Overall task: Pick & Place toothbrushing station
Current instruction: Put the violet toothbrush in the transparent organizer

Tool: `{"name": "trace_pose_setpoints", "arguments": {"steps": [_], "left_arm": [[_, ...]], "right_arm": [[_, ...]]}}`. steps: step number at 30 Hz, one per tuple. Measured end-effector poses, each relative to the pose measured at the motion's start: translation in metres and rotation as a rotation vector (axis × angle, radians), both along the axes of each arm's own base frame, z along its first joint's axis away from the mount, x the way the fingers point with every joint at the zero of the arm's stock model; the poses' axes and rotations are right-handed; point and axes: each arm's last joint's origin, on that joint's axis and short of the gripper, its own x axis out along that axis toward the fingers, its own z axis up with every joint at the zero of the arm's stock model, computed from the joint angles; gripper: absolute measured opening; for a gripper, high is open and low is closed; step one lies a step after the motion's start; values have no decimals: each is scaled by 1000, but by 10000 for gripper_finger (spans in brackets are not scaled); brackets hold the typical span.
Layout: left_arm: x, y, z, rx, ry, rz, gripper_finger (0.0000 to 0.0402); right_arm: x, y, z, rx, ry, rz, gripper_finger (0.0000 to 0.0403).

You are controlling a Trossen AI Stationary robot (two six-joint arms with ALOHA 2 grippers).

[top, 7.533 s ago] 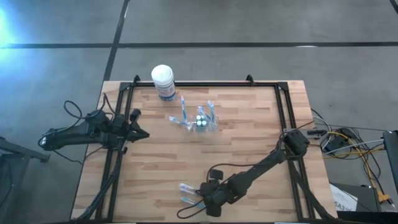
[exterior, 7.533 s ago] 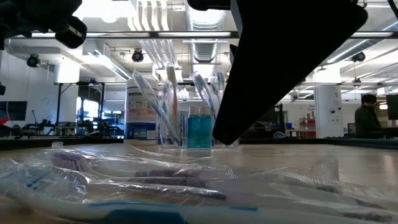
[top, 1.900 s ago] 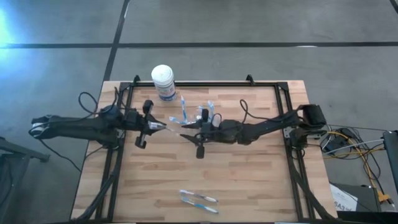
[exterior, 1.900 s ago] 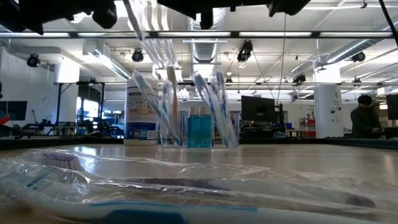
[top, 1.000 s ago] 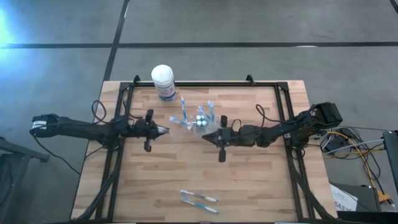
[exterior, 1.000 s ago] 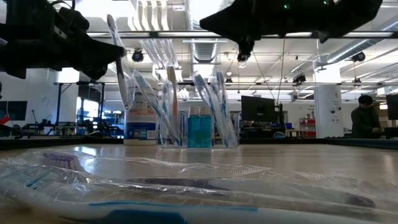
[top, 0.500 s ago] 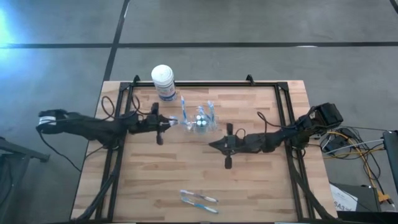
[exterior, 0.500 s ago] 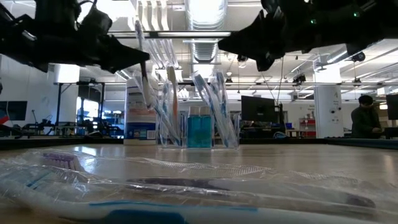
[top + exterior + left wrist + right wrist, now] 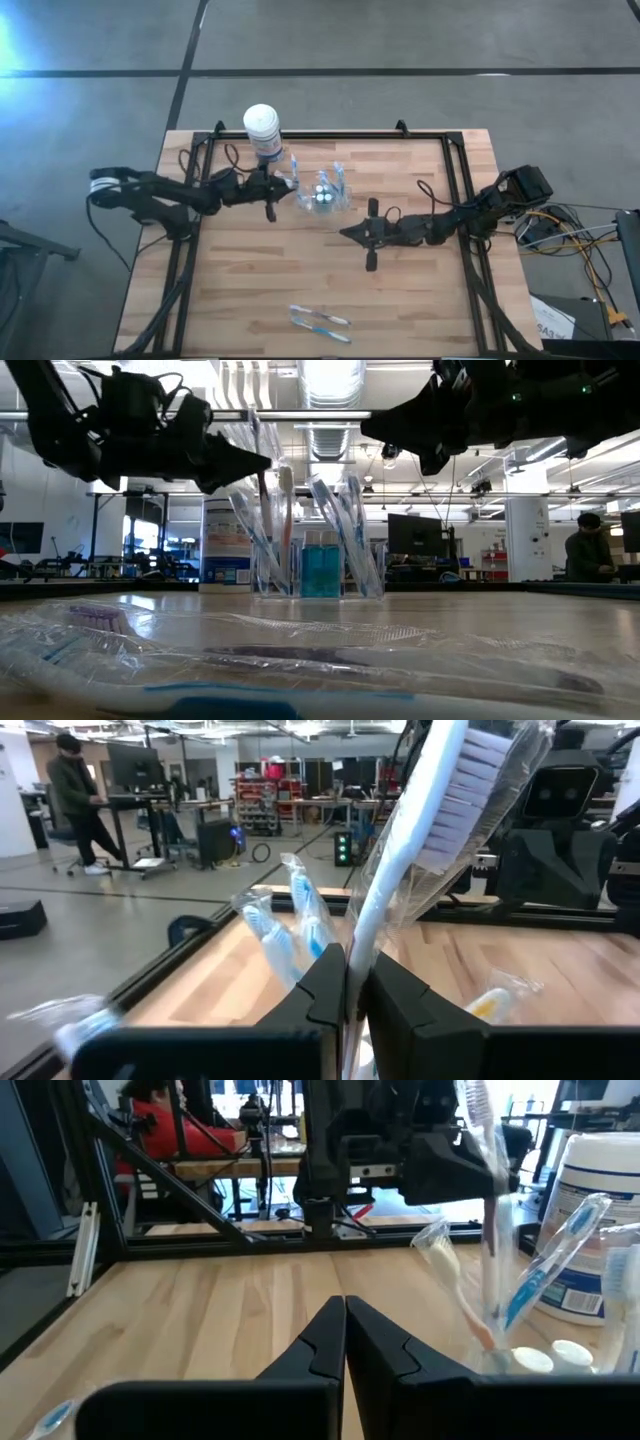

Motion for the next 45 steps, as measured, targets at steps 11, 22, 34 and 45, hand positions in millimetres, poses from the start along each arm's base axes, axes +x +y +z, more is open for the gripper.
{"name": "trace_pose_setpoints", "arguments": {"steps": [11,22,34,45], "left_arm": [[19,8,-19,-108,13,93,24],[27,11,-42,-134,66,123,24],[30,12,-57,-143,87,124,24],[27,11,-45,-174,45,114,107]], "right_arm": [[0,0,1,0,-2,1,8],[0,0,0,0,0,3,8],[0,0,0,0,1,3,8],[0,0,0,3,1,3,8]]}}
